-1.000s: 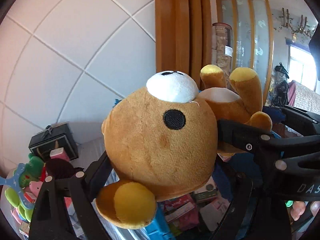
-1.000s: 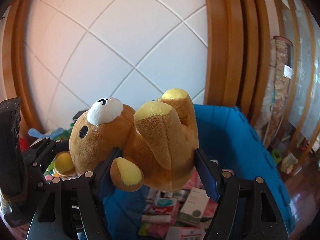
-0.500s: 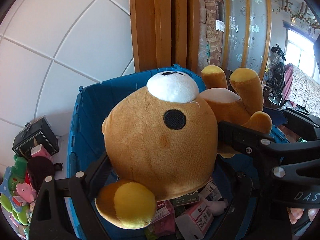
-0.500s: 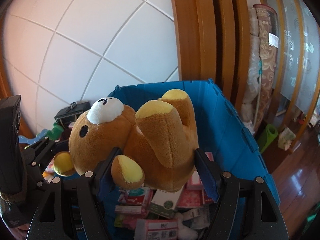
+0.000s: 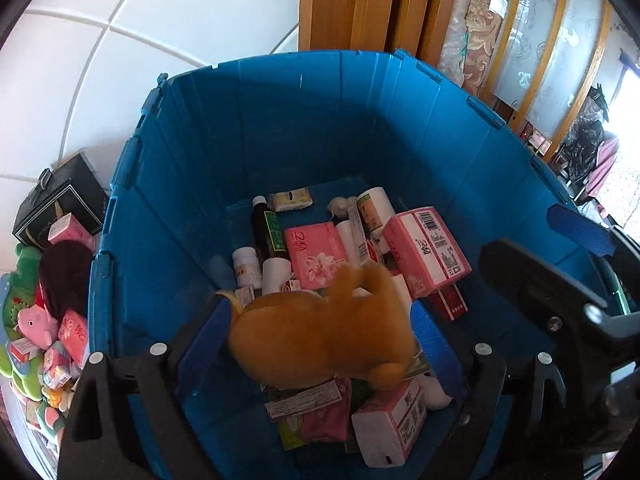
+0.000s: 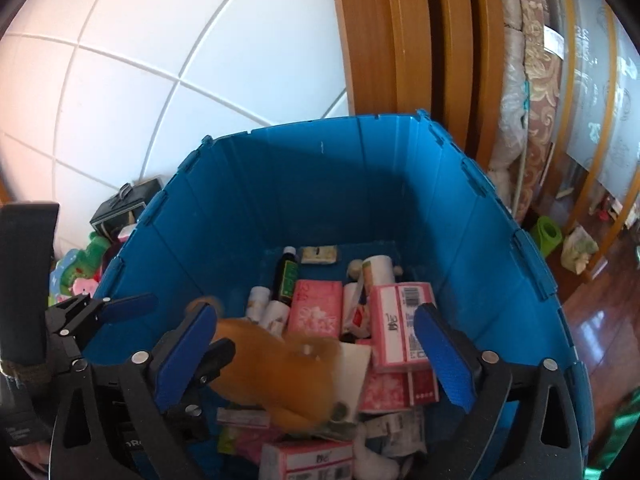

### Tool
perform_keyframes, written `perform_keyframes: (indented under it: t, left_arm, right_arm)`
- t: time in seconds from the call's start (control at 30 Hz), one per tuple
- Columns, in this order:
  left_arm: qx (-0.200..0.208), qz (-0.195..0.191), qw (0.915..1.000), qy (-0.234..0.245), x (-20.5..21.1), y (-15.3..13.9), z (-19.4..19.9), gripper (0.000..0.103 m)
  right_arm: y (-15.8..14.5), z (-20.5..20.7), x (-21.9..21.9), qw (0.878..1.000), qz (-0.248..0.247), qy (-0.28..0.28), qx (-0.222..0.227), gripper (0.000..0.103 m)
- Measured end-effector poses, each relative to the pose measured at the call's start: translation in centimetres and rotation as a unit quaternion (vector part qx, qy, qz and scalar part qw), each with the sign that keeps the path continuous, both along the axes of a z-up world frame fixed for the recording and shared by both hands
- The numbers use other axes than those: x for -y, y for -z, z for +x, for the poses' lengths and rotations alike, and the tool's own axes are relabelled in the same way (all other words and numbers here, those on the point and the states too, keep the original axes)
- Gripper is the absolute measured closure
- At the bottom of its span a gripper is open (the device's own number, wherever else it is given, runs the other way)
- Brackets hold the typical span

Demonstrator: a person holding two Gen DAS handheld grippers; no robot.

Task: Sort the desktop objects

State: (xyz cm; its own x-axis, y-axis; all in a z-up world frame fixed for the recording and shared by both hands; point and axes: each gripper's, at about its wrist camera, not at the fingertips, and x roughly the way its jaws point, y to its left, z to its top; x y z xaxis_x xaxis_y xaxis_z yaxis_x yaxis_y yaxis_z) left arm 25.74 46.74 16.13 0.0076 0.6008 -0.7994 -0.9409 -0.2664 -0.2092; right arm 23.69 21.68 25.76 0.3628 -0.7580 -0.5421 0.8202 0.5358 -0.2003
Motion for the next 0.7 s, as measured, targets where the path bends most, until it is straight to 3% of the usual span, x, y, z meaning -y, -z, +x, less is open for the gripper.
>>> perform_keyframes:
  t: [0.13, 0.37, 0.6, 0.7]
  left_arm:
    - [-0.006, -0.002, 1.0000, 0.003, 0.0, 0.0, 0.7, 0.012]
    - [-0.042, 0.064, 0.9970, 0.008, 4.4, -2.4, 2.2, 0.012]
    - [-0.098, 0.160, 0.9821, -0.016, 10.2, -4.9, 3.8, 0.011]
    - [-0.109, 0.177, 0.9775, -0.034, 11.8, -5.0, 4.1, 0.011]
  right_arm:
    - [-0.1, -0.6, 0.0, 1.000, 0.008, 0.009, -0.001, 0.000]
    - [-0.9, -2.8, -2.4, 1.000, -0.019, 0.021, 0.005, 0.000]
    - [-0.8, -4.4, -6.0, 0.998, -0.048, 0.031, 0.007, 0.000]
    - [-0.6, -4.7, -7.7, 0.997, -0.073, 0.036, 0.001, 0.000]
